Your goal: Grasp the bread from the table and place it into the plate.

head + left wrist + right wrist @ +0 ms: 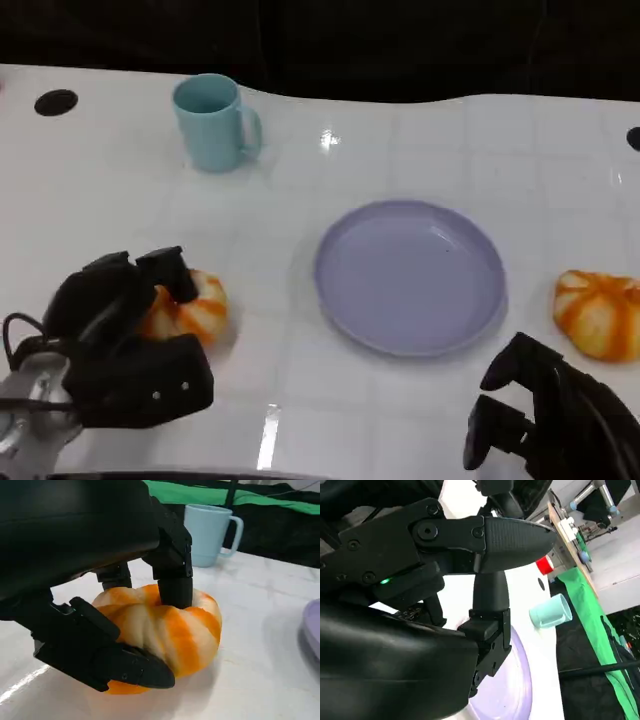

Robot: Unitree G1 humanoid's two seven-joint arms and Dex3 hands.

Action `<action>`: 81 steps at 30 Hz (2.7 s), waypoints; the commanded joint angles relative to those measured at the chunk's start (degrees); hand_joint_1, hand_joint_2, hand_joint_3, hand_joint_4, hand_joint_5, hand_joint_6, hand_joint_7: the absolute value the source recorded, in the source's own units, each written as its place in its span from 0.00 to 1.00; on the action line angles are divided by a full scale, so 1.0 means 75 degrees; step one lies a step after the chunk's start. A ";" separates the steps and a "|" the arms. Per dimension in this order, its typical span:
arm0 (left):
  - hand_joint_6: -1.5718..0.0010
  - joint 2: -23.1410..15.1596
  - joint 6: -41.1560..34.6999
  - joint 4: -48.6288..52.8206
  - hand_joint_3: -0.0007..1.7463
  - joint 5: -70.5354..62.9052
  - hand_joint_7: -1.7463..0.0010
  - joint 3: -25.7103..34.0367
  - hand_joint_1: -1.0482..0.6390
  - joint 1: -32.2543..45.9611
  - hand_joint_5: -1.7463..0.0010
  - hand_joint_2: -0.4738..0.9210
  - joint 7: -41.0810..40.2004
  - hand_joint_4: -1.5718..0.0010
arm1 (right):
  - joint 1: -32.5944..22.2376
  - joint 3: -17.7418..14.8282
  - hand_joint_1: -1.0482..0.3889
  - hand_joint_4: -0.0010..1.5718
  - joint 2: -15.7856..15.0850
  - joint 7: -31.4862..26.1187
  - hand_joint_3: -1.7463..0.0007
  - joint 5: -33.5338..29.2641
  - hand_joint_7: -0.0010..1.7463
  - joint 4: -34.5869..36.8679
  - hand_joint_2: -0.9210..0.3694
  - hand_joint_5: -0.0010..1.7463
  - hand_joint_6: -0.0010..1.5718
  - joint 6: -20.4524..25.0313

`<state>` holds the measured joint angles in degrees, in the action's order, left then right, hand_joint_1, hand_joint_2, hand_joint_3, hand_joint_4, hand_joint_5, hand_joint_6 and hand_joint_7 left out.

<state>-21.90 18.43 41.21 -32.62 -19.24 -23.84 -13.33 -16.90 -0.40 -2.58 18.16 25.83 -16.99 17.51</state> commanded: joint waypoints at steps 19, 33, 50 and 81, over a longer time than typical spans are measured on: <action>0.59 -0.0098 -0.0447 -0.1672 0.53 0.0191 0.00 0.0362 0.49 -0.0065 0.00 0.80 0.0922 0.49 | -0.0002 -0.0027 0.38 0.47 -0.0041 0.0019 0.69 -0.0001 1.00 -0.0018 0.00 1.00 0.30 -0.0066; 0.57 0.0157 -0.0025 -0.1431 0.56 0.0101 0.00 0.0307 0.50 -0.0565 0.00 0.78 0.0760 0.47 | -0.0060 0.0053 0.38 0.46 -0.0047 -0.0019 0.68 -0.0089 1.00 -0.0092 0.00 1.00 0.29 -0.0115; 0.55 0.0422 -0.0095 -0.1608 0.63 0.0130 0.00 0.0269 0.50 -0.0925 0.00 0.74 0.1379 0.43 | -0.0079 0.0063 0.38 0.46 -0.0023 -0.0042 0.68 -0.0083 1.00 -0.0093 0.00 1.00 0.28 -0.0087; 0.54 0.1309 -0.0117 -0.1197 0.66 -0.0166 0.00 -0.0363 0.49 -0.1659 0.00 0.72 0.1629 0.42 | -0.0074 0.0135 0.37 0.46 0.0038 -0.0024 0.70 -0.0144 1.00 -0.0058 0.00 1.00 0.28 -0.0115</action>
<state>-12.28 17.53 31.61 -33.15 -21.19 -35.07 -0.89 -17.23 0.90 -2.31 18.44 24.19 -16.78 16.30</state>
